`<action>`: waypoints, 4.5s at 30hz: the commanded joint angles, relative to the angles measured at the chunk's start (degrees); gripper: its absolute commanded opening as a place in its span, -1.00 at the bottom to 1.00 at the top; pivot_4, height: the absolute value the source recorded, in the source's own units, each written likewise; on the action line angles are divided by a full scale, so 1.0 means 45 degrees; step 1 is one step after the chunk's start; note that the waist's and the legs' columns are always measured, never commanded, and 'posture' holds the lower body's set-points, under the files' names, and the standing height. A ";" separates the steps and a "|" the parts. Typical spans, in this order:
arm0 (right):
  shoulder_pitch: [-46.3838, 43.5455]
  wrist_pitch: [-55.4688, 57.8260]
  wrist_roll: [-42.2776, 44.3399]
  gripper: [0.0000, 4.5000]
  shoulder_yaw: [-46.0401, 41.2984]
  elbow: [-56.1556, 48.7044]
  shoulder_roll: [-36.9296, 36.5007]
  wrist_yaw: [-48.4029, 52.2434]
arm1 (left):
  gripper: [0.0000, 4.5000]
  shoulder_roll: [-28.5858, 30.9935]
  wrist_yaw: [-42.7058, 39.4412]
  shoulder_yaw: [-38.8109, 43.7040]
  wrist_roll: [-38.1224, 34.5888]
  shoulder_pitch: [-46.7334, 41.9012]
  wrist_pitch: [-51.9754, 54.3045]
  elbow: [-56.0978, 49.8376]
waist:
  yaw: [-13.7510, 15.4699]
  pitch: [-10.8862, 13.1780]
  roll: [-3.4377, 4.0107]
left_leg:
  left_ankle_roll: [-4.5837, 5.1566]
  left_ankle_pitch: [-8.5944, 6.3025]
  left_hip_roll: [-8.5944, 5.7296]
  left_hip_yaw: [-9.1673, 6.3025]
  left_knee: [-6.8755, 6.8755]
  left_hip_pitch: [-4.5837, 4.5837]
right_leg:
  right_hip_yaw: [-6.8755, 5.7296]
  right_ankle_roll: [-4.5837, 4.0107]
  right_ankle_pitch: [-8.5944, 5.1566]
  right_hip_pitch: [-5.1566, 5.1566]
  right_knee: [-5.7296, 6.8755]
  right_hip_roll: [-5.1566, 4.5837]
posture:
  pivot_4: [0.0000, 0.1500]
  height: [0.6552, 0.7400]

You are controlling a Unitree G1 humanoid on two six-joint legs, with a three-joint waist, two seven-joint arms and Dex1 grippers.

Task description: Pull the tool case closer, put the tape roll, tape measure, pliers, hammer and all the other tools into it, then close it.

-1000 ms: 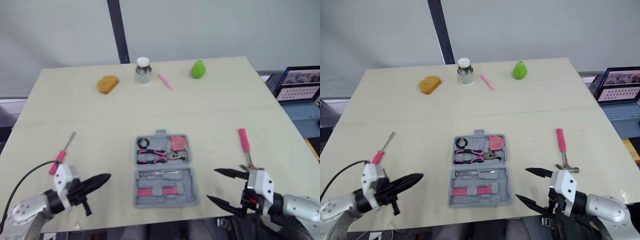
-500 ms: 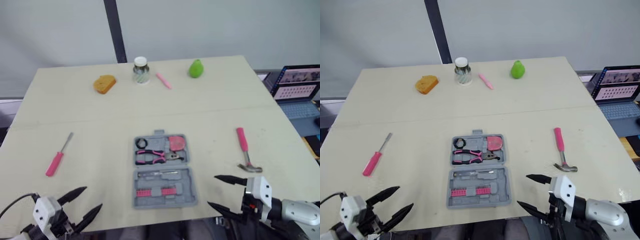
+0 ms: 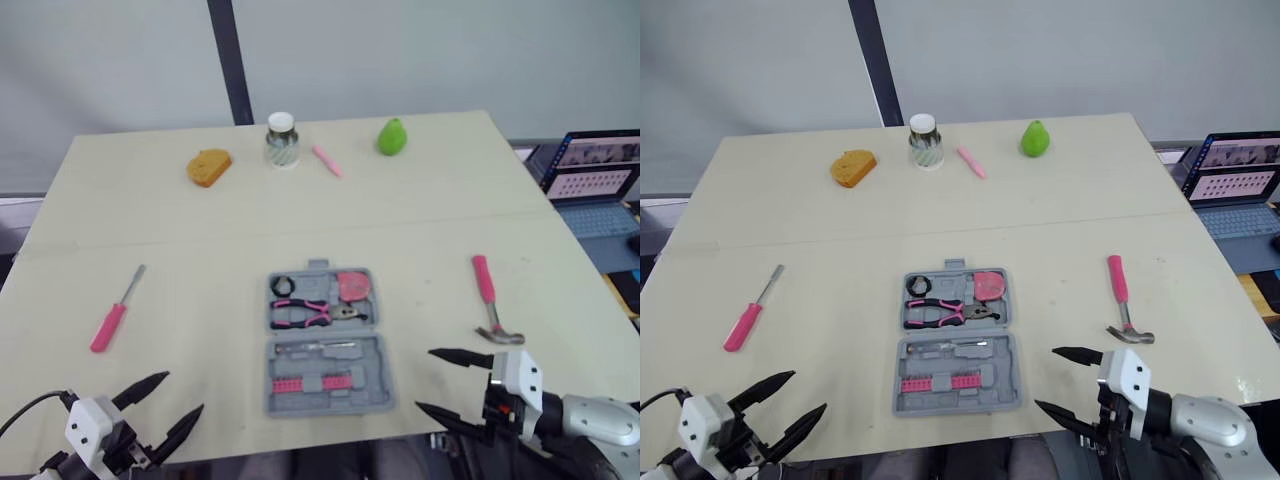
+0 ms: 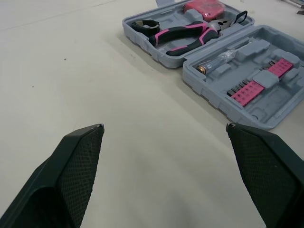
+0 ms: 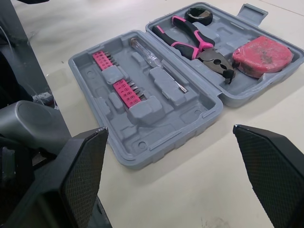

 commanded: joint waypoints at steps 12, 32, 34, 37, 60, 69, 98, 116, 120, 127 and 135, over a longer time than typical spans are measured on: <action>-0.0871 0.0396 0.0699 1.00 0.0142 -0.0896 -0.0058 -0.0010 | 0.97 -0.0485 0.1833 -0.0269 -0.0412 0.0046 0.1175 -0.1534 | -0.0009 0.0009 -0.0006 | -0.0003 0.0000 0.0005 0.0000 0.0007 0.0002 | 0.0001 0.0005 0.0002 0.0004 0.0003 0.0006 | 1.00 0.98; -0.0246 0.2842 0.1656 1.00 -0.2355 -0.2105 0.0252 -0.2739 | 0.97 0.1837 -0.2511 -0.1508 -0.1774 -0.1184 0.1063 -0.1333 | 0.0007 0.0031 0.0028 | -0.0014 -0.0001 0.0011 0.0005 -0.0001 -0.0002 | -0.0003 -0.0001 -0.0001 -0.0002 0.0000 0.0012 | 1.00 0.98; 0.0190 0.3327 0.1747 1.00 -0.2742 -0.2298 0.0248 -0.3027 | 0.97 0.2026 -0.3039 -0.1654 -0.1572 -0.1550 0.0573 -0.1108 | 0.0004 0.0032 0.0032 | -0.0014 -0.0001 0.0011 0.0005 -0.0001 0.0000 | -0.0003 -0.0002 -0.0001 0.0000 0.0004 0.0012 | 1.00 0.98; 0.0816 0.4091 0.1828 1.00 -0.3305 -0.2560 0.0247 -0.3424 | 0.97 0.2138 -0.3649 -0.1983 -0.1546 -0.2065 0.0119 -0.0936 | -0.0027 0.0033 0.0038 | -0.0013 0.0000 0.0010 0.0015 0.0000 0.0003 | 0.0002 -0.0001 0.0000 -0.0001 0.0010 0.0014 | 1.00 0.98; -0.2225 1.1481 0.2782 1.00 -0.5087 -0.1427 -0.1400 -0.7156 | 0.97 0.1279 -0.2428 -0.3636 -0.0935 -0.3169 -0.0899 -0.1094 | -0.0018 0.0037 0.0052 | -0.0012 0.0011 0.0010 0.0018 0.0007 0.0003 | 0.0011 0.0005 0.0003 -0.0011 0.0038 0.0017 | 1.00 0.98; -0.6378 1.4688 0.2481 1.00 -0.3226 0.0928 -0.1620 -0.8362 | 0.97 0.1180 -0.1987 -0.3250 -0.0978 -0.3097 -0.1017 -0.0396 | -0.0045 0.0043 0.0061 | -0.0010 0.0026 0.0008 0.0019 0.0006 -0.0008 | 0.0007 0.0005 0.0003 -0.0030 0.0054 0.0018 | 1.00 0.98; -0.8932 1.6334 -0.0121 1.00 -0.1926 0.4044 0.0100 -1.0080 | 0.97 0.0887 -0.1486 -0.3466 -0.0626 -0.2429 -0.1700 -0.0507 | -0.0066 0.0047 0.0070 | -0.0012 0.0043 0.0006 0.0027 -0.0009 -0.0017 | 0.0017 0.0004 0.0002 -0.0049 0.0053 0.0012 | 1.00 0.98; -0.8990 1.6553 -0.0691 0.44 -0.1901 0.4396 0.0578 -0.9980 | 1.00 0.0920 -0.1135 -0.3524 -0.0518 -0.2353 -0.1532 -0.0847 | -0.0073 0.0047 0.0070 | -0.0016 0.0045 0.0006 0.0033 -0.0032 -0.0015 | 0.0019 0.0004 0.0002 -0.0054 0.0044 0.0014 | 1.00 0.98; -0.8967 1.6569 -0.0716 -0.46 -0.1899 0.4362 0.0622 -0.9955 | 1.00 0.0976 -0.1103 -0.3504 -0.0541 -0.2361 -0.1463 -0.0926 | -0.0062 0.0048 0.0070 | -0.0016 0.0046 0.0006 0.0033 -0.0032 -0.0014 | 0.0020 0.0004 0.0002 -0.0052 0.0043 0.0013 | 1.00 0.98; -0.8869 1.6557 -0.0728 -0.95 -0.1919 0.4285 0.0679 -0.9949 | 1.00 0.1063 -0.1101 -0.3449 -0.0588 -0.2355 -0.1356 -0.1033 | -0.0054 0.0047 0.0067 | -0.0015 0.0046 0.0006 0.0033 -0.0034 -0.0014 | 0.0019 0.0004 0.0002 -0.0050 0.0039 0.0011 | 1.00 0.98; -0.8683 1.6294 -0.0646 -0.95 -0.1725 0.3898 0.0437 -0.9692 | 1.00 0.1128 -0.0956 -0.3501 -0.0641 -0.2450 -0.0962 -0.1415 | -0.0054 0.0047 0.0067 | -0.0015 0.0046 0.0006 0.0032 -0.0037 -0.0015 | 0.0019 0.0004 0.0002 -0.0049 0.0032 0.0010 | 1.00 0.98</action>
